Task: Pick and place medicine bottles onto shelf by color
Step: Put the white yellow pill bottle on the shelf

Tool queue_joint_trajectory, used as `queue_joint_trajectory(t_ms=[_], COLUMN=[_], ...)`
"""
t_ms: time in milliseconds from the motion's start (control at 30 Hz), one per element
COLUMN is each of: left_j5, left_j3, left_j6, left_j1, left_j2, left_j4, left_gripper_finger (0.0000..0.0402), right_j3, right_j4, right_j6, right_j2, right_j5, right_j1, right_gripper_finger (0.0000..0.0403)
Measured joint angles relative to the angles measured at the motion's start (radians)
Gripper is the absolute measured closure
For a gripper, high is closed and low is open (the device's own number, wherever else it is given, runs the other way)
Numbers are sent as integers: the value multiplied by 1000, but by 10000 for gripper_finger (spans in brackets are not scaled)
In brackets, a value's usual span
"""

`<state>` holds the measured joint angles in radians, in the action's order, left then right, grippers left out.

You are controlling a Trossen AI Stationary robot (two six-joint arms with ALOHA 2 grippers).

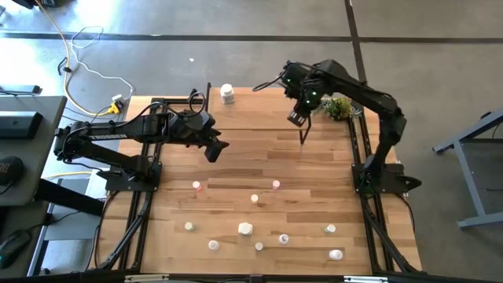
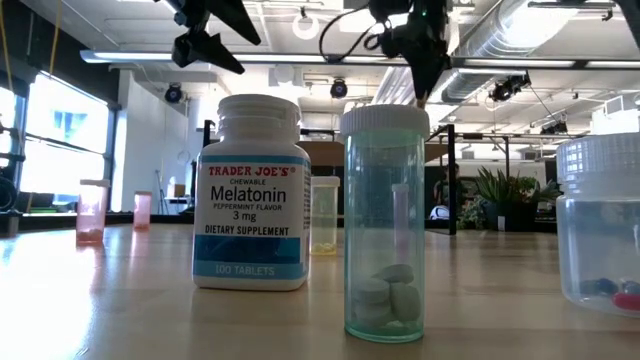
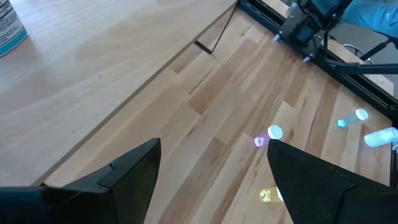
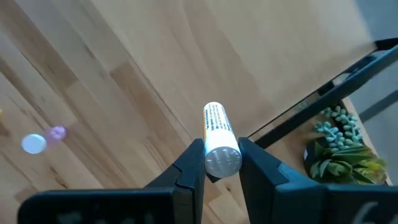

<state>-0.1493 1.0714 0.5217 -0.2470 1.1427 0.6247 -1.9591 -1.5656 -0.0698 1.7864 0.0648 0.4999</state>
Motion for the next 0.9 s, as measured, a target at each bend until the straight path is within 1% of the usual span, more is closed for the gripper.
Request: queue_joint_trajectory(t_ms=[400,900], left_j5=[0,1], left_j3=[0,0], left_j6=[-1,-1], left_j1=[0,0], left_j2=[0,0], left_j4=[0,0], left_gripper_finger=[115,115], right_j3=[0,7], right_j4=[-5,-5], right_j6=[52,52], right_j2=[61,61], right_j5=[-58,-63], right_j1=[6,24], right_gripper_finger=[339,337])
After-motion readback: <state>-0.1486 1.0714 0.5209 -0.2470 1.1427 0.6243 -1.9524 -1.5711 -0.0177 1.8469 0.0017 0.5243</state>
